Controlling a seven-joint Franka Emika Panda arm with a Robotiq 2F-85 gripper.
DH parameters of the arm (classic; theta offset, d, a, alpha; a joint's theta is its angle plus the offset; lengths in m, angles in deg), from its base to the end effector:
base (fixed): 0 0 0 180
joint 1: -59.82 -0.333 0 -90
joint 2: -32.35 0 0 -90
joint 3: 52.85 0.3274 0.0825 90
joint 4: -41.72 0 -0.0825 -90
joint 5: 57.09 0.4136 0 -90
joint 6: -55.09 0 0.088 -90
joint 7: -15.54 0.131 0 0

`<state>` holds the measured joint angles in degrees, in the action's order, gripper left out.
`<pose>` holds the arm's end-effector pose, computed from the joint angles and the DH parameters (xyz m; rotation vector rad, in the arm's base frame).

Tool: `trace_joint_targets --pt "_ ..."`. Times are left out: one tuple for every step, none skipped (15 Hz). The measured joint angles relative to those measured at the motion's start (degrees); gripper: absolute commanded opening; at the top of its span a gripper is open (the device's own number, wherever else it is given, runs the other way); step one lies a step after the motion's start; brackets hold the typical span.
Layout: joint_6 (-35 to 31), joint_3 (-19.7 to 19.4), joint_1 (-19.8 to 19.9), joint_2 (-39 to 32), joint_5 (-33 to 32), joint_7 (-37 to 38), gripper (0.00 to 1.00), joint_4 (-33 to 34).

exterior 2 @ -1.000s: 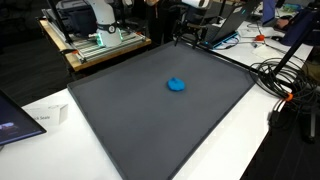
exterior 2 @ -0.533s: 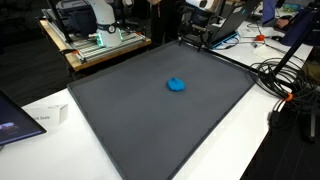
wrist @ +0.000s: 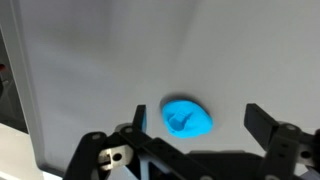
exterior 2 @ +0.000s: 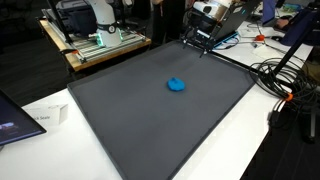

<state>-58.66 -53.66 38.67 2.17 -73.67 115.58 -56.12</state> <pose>0.6343 0.2101 0.2391 2.2763 -1.6241 0.1402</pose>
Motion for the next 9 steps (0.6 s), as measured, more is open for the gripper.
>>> trace_joint_targets --pt "1.4 -0.1 -0.5 -1.0 -1.0 2.4 1.00 1.1" --pt "2.3 -0.3 -0.9 -1.9 -1.7 4.1 1.00 2.0" --pt "2.6 -0.4 -1.2 -2.5 -2.0 5.0 1.00 2.6" --pt "2.7 -0.5 -1.3 -2.9 -2.1 5.4 1.00 2.9" --pt "2.8 -0.5 -1.3 -3.0 -2.2 5.5 1.00 3.1" --pt "2.9 -0.6 -1.3 -3.0 -2.2 5.5 1.00 3.3" --pt "3.0 -0.7 -1.3 -3.0 -2.2 5.5 1.00 3.4" --pt "3.1 -0.7 -1.3 -3.0 -2.2 5.5 1.00 3.5" --pt "3.2 -0.7 -1.3 -3.1 -2.2 5.5 1.00 3.6"
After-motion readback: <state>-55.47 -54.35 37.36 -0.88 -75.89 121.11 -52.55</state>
